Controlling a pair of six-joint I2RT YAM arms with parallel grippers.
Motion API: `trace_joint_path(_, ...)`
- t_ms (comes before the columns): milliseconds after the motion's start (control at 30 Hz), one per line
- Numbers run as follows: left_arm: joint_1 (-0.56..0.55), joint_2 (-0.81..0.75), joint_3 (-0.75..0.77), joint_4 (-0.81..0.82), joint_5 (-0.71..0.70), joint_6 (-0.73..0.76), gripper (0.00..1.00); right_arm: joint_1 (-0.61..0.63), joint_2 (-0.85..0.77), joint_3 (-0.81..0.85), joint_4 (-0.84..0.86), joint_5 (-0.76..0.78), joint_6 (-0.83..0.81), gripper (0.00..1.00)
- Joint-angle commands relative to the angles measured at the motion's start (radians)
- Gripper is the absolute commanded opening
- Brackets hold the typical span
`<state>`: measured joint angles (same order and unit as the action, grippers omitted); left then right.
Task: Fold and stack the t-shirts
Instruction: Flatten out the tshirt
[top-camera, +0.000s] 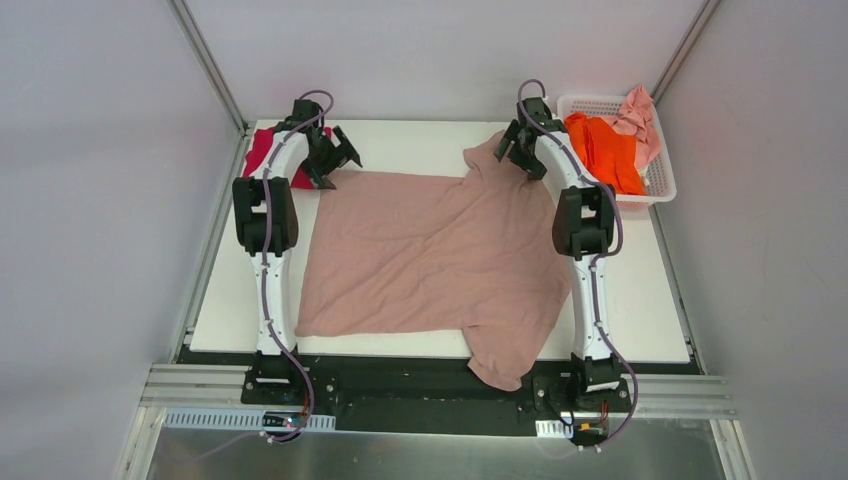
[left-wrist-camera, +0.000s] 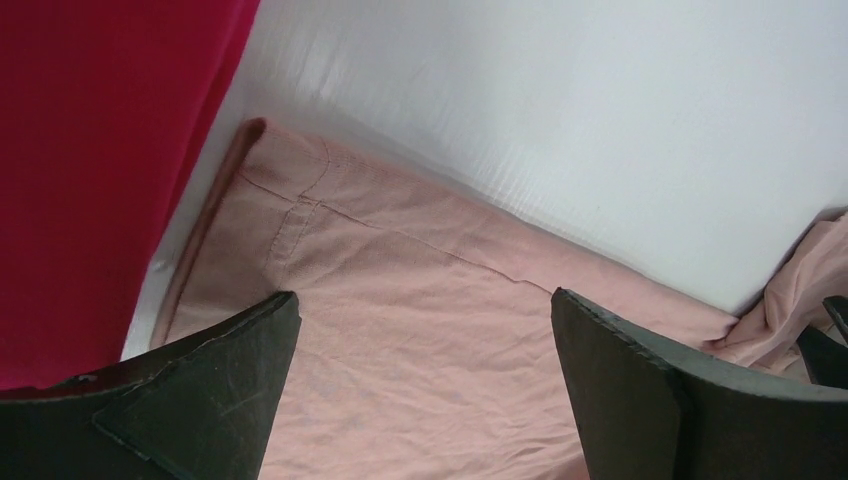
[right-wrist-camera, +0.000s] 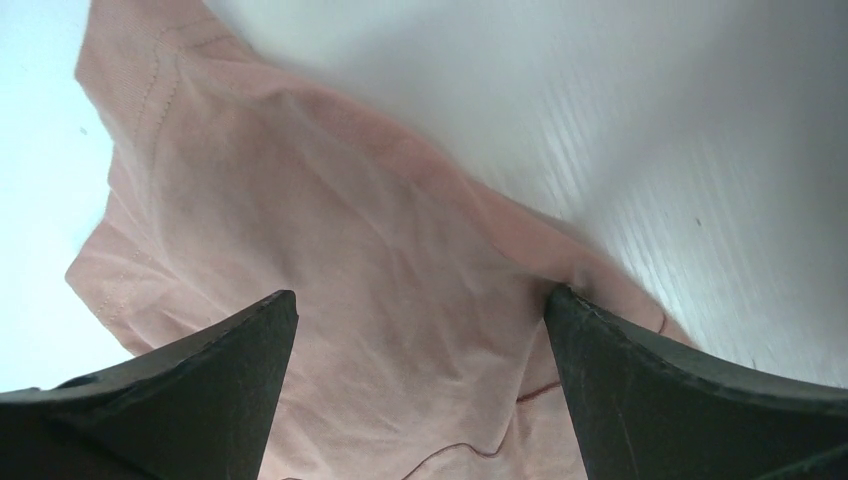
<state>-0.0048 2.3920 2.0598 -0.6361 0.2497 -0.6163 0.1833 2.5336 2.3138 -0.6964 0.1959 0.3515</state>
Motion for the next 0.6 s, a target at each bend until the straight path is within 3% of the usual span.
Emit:
trace_joint_path(0, 0.021, 0.124, 0.082, -0.045, -0.089, 0.008, 0.99, -0.037, 0.063, 0.094, 0.014, 0.011, 0.008, 0.99)
trace_joint_path(233, 0.034, 0.195, 0.212, -0.062, -0.125, -0.007, 0.99, -0.049, 0.067, 0.099, 0.111, 0.052, 0.037, 0.99)
trace_joint_path(567, 0.035, 0.271, 0.377, -0.059, -0.136, 0.007, 0.99, -0.064, 0.126, 0.174, 0.277, -0.052, 0.023, 0.99)
